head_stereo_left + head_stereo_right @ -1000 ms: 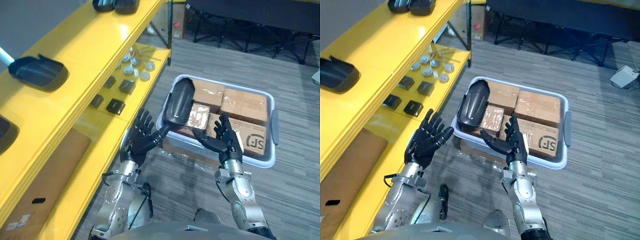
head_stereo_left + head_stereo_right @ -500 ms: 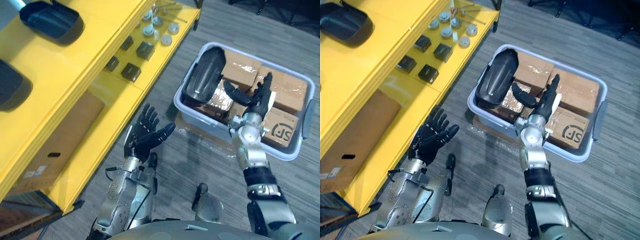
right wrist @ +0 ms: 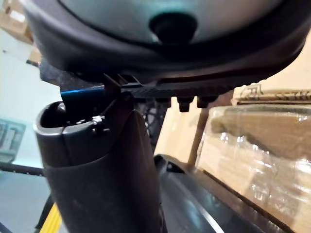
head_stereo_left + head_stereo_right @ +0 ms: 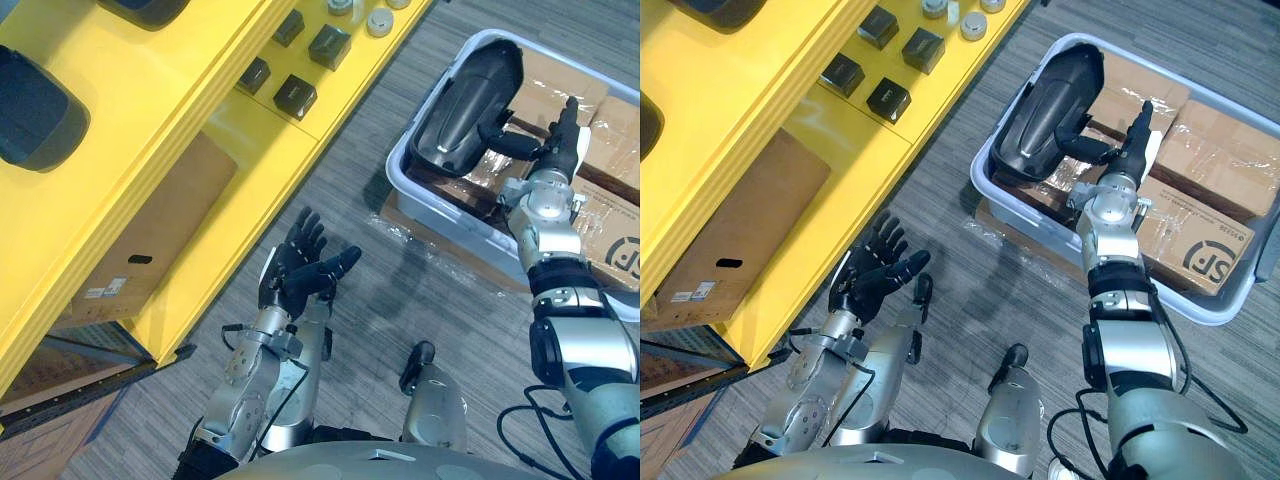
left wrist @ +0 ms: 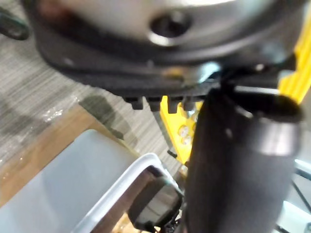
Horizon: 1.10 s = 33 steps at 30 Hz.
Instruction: Walk over and take three plastic housings, then place them on the shelf
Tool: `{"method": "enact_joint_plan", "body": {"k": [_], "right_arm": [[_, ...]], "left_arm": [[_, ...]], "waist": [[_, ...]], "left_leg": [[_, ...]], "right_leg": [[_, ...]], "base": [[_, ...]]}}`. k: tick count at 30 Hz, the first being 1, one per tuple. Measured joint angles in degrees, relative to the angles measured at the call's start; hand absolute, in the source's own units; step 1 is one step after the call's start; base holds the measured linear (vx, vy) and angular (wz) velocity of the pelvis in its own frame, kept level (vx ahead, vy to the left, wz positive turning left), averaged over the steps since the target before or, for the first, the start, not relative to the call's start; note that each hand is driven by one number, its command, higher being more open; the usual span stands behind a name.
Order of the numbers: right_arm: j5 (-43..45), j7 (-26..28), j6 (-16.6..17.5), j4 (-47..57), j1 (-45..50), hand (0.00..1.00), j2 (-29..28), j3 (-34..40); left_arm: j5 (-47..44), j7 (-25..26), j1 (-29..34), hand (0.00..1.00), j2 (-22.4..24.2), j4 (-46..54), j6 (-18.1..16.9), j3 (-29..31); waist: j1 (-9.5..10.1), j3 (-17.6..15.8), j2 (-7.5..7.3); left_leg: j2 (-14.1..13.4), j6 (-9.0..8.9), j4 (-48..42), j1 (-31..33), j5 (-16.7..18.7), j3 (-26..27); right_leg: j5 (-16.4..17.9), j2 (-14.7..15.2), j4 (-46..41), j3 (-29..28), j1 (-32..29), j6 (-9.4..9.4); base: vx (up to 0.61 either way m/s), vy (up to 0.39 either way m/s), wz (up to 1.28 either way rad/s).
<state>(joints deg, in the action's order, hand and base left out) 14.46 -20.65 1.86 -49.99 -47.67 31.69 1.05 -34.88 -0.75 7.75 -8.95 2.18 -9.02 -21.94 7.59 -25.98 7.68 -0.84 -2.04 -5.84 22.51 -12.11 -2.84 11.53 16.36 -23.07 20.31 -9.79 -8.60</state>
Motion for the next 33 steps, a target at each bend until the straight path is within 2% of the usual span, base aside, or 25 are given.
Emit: {"method": "enact_joint_plan", "body": {"k": [4, 6, 10, 11, 12, 14, 20, 22, 24, 26, 29, 33], "right_arm": [[0.00, 0.24, -1.48, -5.52, -4.29, 1.00, 1.15, -2.72], [-0.04, 0.34, -1.88, -7.46, -6.77, 1.00, 3.11, -3.94], [-0.23, 2.76, -5.77, -11.30, -11.13, 1.00, 7.60, -6.19], [-0.65, 3.75, -7.72, -12.13, -11.79, 0.00, 8.15, -6.28], [-0.74, 4.14, -8.20, -12.41, -11.93, 0.00, 8.45, -6.38], [-3.19, 6.16, -11.23, -13.23, -12.58, 0.00, 9.81, -7.88], [-6.91, 7.39, -19.24, -16.34, -16.61, 0.00, 13.34, -8.54], [-7.43, 7.34, -20.78, -17.41, -17.17, 0.00, 13.66, -8.50], [-7.50, 7.34, -24.06, -19.27, -18.30, 0.00, 13.82, -8.48], [-10.15, 7.58, -25.97, -19.54, -18.21, 0.00, 13.58, -9.66], [-11.96, 7.50, -27.63, -20.22, -18.49, 0.00, 13.34, -8.72], [-14.24, 7.85, -27.69, -20.64, -18.46, 0.00, 13.00, -7.24]], "left_arm": [[-0.25, 0.54, -1.09, 1.00, 0.14, -2.89, -0.15, -1.47], [-0.46, 0.74, -1.56, 1.00, 0.27, -4.04, -0.56, -2.58], [-0.95, 1.77, -2.33, 1.00, 0.75, -5.47, -0.97, -2.87], [-1.28, 1.94, -2.90, 1.00, 0.75, -5.96, -1.04, -2.85], [-1.30, 2.00, -3.14, 1.00, 0.77, -6.18, -1.05, -2.84], [-2.08, 2.10, -3.34, 1.00, 0.83, -6.16, -1.08, -2.84], [-5.06, 2.11, -3.26, 1.00, 1.27, -6.23, -1.08, -2.89], [-5.06, 2.10, -3.24, 1.00, 1.29, -6.23, -1.08, -3.01], [-5.06, 2.11, -3.12, 1.00, 1.28, -6.29, -1.08, -2.99], [-5.12, 2.11, -3.09, 1.00, 1.28, -6.28, -1.30, -2.97], [-6.00, 2.10, -2.80, 1.00, 1.28, -6.28, -1.61, -3.01], [-7.79, 2.26, -2.48, 1.00, 1.25, -6.29, -2.26, -2.88]], "waist": [[0.34, -0.46, 0.75], [0.78, -1.11, 1.80], [1.83, -1.31, 2.37], [1.82, -1.31, 2.37], [1.84, -1.30, 2.39], [1.82, -1.30, 2.38], [2.23, -1.25, 2.47], [2.40, -1.24, 2.48], [2.57, -1.19, 2.55], [2.73, -1.17, 2.58], [2.94, -1.09, 2.71], [2.95, -0.97, 2.89]], "left_leg": [[0.27, 0.02, 0.04, 0.96, -0.13, -0.51], [0.29, 0.07, 0.25, 1.34, -0.47, -0.62], [0.60, 0.15, 0.94, 2.51, -1.46, -0.92], [0.88, 0.13, 1.13, 2.57, -1.70, -1.26], [0.96, 0.14, 1.13, 2.61, -1.75, -1.44], [1.07, 0.12, 1.12, 2.75, -1.90, -1.90], [1.07, 0.12, 1.26, 2.71, -2.20, -2.10], [1.06, 0.07, 1.54, 2.59, -2.35, -2.10], [1.06, -0.03, 2.92, 1.93, -3.09, -2.09], [1.03, -0.32, 3.34, 1.75, -3.57, -2.15], [1.11, -0.18, 4.53, 0.56, -4.08, -2.14], [1.18, 0.01, 5.56, -0.40, -4.21, -2.14]], "right_leg": [[0.64, 0.46, -1.65, 0.38, -1.30, 0.07], [0.67, 0.55, -2.17, 0.38, -1.95, 0.10], [1.60, 1.28, -4.25, 0.46, -4.17, 0.16], [1.99, 1.60, -4.92, 0.80, -4.42, 0.14], [2.10, 1.64, -5.03, 0.93, -4.42, 0.15], [2.25, 1.68, -5.23, 1.36, -4.31, 0.29], [2.58, 1.72, -5.64, 1.56, -4.37, 0.75], [2.57, 1.71, -5.62, 1.58, -4.39, 0.75], [2.56, 1.74, -5.54, 1.59, -4.37, 0.73], [2.44, 1.74, -5.60, 1.73, -4.35, 0.49], [2.55, 1.86, -5.68, 1.78, -3.67, 0.51], [2.70, 2.02, -5.76, 1.83, -3.23, 0.50]], "base": [[-0.05, -0.012, 0.10], [-0.06, -0.004, 0.01], [-0.06, -0.014, 0.06], [-0.04, -0.022, 0.18], [-0.04, -0.027, 0.15], [-0.02, -0.023, 0.10], [0.00, -0.002, 0.01], [0.00, 0.000, 0.00], [0.00, 0.000, 0.00], [0.02, -0.037, 0.02], [0.01, -0.037, 0.01], [0.00, -0.038, 0.01]]}}
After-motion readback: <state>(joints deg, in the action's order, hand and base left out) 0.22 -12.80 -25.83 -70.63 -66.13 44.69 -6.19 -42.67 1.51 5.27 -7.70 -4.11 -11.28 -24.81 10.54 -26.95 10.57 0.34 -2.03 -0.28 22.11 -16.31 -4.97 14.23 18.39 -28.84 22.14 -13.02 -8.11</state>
